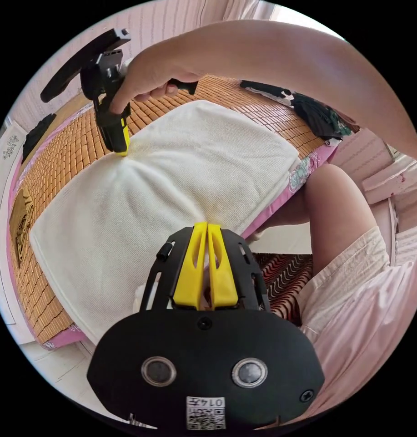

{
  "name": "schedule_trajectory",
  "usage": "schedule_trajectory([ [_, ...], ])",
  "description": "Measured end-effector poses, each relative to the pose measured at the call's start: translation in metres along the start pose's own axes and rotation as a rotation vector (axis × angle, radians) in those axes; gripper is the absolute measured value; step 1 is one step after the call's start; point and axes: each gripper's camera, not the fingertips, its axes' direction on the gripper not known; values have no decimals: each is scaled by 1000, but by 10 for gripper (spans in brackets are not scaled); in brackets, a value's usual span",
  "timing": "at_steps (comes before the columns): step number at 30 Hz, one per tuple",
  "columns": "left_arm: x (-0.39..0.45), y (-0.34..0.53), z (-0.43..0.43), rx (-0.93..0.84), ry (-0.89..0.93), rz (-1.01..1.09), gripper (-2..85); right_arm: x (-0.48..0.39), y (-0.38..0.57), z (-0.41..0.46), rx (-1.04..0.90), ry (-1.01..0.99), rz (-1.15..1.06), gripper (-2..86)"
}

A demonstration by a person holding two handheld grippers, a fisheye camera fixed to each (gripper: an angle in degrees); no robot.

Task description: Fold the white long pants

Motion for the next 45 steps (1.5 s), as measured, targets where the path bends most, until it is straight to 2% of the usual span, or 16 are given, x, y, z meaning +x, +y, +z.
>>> schedule_trajectory([
  [6,-9,-13,-5,-13,21,50,-9,23,28,-1,99,-110,68,-4],
  [8,-13,-13,-21,29,45,63,-8,37,97,-26,336,-159,184,-1],
  [11,-40,-23,-51,123,103,15,-5,43,218,-30,537,-140,378,9],
  [13,-62,-44,-66,187,128,-10,0,44,290,-12,556,-94,545,23],
  [15,-85,-90,-74,231,133,5,16,43,349,15,511,-113,692,92],
  [17,-94,-133,-71,240,130,17,44,38,402,57,469,-252,795,161],
  [20,-101,-212,-53,197,251,31,73,30,436,105,443,-447,859,195],
  [22,-96,-256,-37,150,258,26,90,28,447,126,456,-529,870,193],
  [25,-79,-314,-6,37,233,23,121,28,457,150,511,-648,851,149],
  [27,-62,-343,34,-155,111,82,128,30,466,159,549,-695,861,122],
  [29,-56,-350,62,-300,25,112,106,28,479,163,595,-695,845,89],
  [30,-58,-353,60,-277,119,124,83,28,482,163,610,-697,838,85],
  [34,-59,-364,48,-216,130,112,50,31,518,160,740,-677,847,66],
  [40,-43,-396,-41,77,304,151,47,31,610,116,919,-411,896,63],
  [43,-60,-371,-104,231,383,188,48,12,629,69,982,-247,791,64],
  [45,-95,-321,-143,312,394,156,49,-7,617,43,1010,-180,665,65],
])
